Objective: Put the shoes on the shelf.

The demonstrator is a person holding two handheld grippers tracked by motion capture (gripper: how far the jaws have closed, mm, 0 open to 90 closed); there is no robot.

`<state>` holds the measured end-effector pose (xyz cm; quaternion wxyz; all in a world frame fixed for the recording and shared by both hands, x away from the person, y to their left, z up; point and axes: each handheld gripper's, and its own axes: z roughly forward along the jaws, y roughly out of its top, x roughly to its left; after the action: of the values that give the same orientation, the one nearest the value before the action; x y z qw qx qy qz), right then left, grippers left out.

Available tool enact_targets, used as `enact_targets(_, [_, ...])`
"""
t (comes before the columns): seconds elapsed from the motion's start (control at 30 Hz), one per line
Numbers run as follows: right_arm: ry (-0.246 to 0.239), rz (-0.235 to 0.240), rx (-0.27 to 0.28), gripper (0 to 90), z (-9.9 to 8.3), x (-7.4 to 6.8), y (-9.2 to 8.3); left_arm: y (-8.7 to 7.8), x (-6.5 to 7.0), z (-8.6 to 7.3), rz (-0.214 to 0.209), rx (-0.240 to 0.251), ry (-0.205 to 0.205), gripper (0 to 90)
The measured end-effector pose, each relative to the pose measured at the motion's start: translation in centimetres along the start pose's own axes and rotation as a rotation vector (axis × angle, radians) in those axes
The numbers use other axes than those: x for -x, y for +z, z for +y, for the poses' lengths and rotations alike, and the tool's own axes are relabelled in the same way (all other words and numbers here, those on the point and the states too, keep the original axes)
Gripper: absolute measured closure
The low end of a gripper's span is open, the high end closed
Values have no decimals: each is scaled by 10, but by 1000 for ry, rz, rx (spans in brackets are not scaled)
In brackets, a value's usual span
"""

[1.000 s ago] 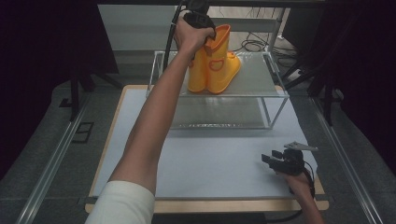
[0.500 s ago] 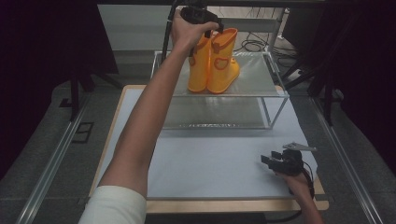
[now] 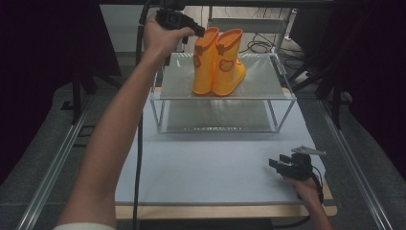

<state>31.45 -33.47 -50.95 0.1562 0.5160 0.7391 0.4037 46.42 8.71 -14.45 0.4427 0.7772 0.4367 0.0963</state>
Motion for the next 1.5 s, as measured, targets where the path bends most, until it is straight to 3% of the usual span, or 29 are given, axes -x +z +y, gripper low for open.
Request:
enact_targets(0.2, [-17, 5, -8, 414, -1, -4, 2, -7, -10, -35, 0, -39, 15, 891])
enact_targets(0.23, [-17, 5, -8, 414, -1, -4, 2, -7, -10, -35, 0, -39, 15, 893])
enact_targets(0.37, [-31, 4, -12, 413, -1, -6, 4, -1, -21, -60, -1, -66, 18, 881])
enact_targets(0.6, [-33, 5, -15, 413, -2, -6, 4, 15, -36, -84, 4, -99, -1, 900])
enact_targets(1.03, [-43, 1, -23, 413, -4, -5, 5, 49, -58, -114, 17, -162, -25, 900])
enact_targets(1.2, [-38, 1, -31, 413, -4, -5, 7, 64, -70, -124, 26, -168, -55, 900])
enact_targets(1.5, [-41, -2, -28, 412, -5, -5, 7, 94, -72, -125, 38, -180, -68, 900])
